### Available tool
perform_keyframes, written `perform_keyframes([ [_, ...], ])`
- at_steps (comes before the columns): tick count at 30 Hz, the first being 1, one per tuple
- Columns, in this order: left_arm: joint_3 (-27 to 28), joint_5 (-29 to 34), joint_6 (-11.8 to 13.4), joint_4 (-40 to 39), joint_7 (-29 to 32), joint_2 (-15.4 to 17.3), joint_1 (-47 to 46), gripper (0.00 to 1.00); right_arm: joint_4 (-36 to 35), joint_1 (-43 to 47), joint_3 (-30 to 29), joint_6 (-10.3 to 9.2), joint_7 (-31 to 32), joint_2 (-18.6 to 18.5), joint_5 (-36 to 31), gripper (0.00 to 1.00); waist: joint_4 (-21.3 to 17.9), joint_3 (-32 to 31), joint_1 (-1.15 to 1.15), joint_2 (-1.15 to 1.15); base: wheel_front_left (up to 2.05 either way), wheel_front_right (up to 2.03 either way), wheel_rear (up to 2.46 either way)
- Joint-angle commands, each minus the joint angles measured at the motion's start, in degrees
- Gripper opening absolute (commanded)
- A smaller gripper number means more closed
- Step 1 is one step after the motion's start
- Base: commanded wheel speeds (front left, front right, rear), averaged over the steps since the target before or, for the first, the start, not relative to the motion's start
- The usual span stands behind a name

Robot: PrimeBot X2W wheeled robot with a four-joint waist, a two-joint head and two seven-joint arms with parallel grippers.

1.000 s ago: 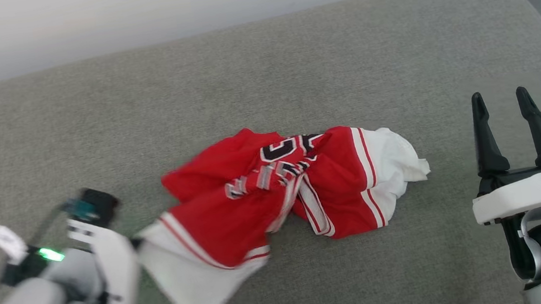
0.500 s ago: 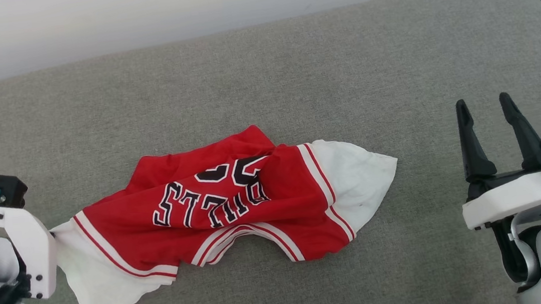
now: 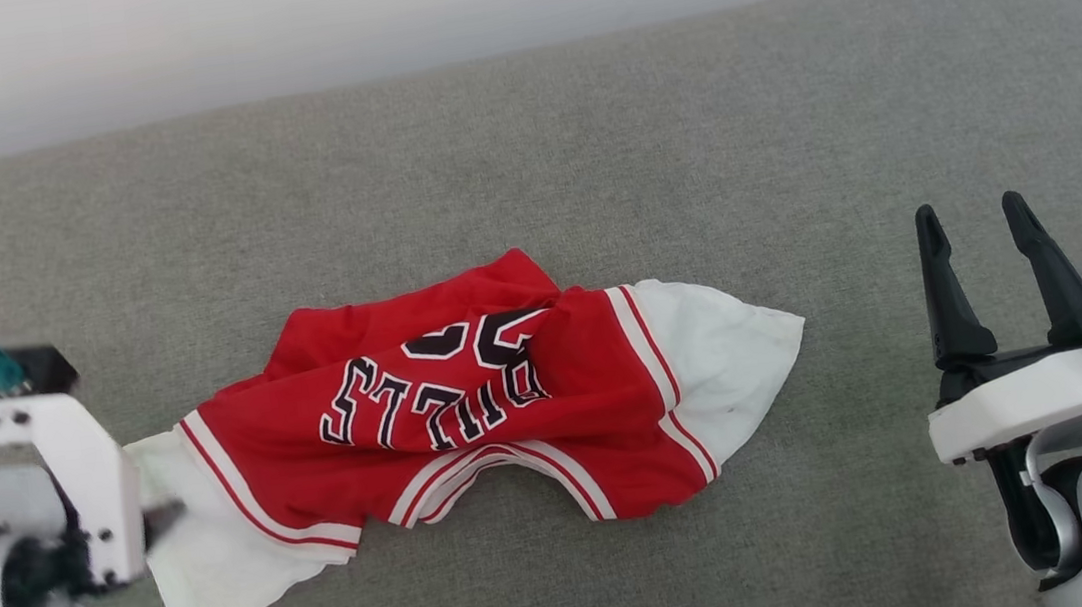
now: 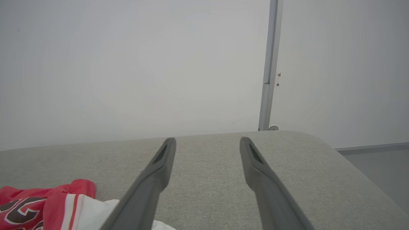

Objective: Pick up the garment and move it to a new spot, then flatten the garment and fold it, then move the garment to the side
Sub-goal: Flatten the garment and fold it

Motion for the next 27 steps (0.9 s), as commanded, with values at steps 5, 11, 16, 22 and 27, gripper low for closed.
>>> perform_keyframes([
  [5, 0.08, -1.96, 5.44, -2.38, 4.11, 0.13, 5.04, 1.00, -1.21, -0.53, 0.73, -0.04, 0.64, 0.02, 0.42, 1.00, -0.98, 1.88, 0.00, 0.00, 0.00, 0.00, 0.00],
  [11, 1.05, -2.80, 6.79, -2.45, 1.95, -0.76, 8.13, 1.00, -2.23, -0.67, 0.74, -0.04, 1.03, 0.01, 0.58, 1.00, -2.03, 3.31, 0.00, 0.00, 0.00, 0.00, 0.00],
  [16, 0.98, -2.45, 6.16, 0.96, -0.54, -1.69, 8.81, 1.00, -2.41, -0.60, 1.83, -0.04, 2.71, 0.02, 0.52, 1.00, -2.15, 3.76, 0.00, 0.00, 0.00, 0.00, 0.00],
  [22, -0.01, -4.07, 3.18, 5.18, -1.08, -4.73, 7.57, 0.00, -1.53, -0.26, 5.85, -0.04, 9.03, -1.69, 2.60, 1.00, -1.51, 4.39, 0.00, 0.00, 0.00, 0.00, 0.00],
  [27, -0.52, -3.13, 2.02, 5.42, -1.75, -5.11, 5.15, 0.00, 0.41, -1.27, 9.55, -0.04, 18.19, -4.44, 7.21, 1.00, -0.24, 5.15, 0.00, 0.00, 0.00, 0.00, 0.00],
])
